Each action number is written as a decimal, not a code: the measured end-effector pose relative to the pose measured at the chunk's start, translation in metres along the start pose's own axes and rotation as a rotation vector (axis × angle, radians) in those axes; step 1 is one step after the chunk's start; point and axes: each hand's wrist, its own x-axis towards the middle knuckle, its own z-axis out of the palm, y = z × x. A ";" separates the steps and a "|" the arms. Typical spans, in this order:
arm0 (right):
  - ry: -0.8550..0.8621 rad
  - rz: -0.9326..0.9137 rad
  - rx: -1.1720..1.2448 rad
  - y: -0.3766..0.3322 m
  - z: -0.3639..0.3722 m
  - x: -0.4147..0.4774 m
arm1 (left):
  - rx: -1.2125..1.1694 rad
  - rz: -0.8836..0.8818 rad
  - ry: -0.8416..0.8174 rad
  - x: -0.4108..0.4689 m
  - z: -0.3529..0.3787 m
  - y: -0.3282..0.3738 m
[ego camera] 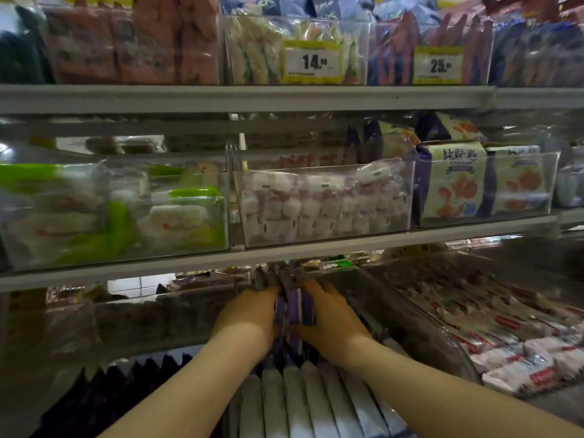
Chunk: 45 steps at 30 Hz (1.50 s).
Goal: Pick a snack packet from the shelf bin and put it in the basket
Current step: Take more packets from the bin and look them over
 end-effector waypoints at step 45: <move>-0.185 -0.376 -0.486 -0.030 -0.050 -0.035 | -0.007 0.080 -0.059 -0.006 -0.015 -0.037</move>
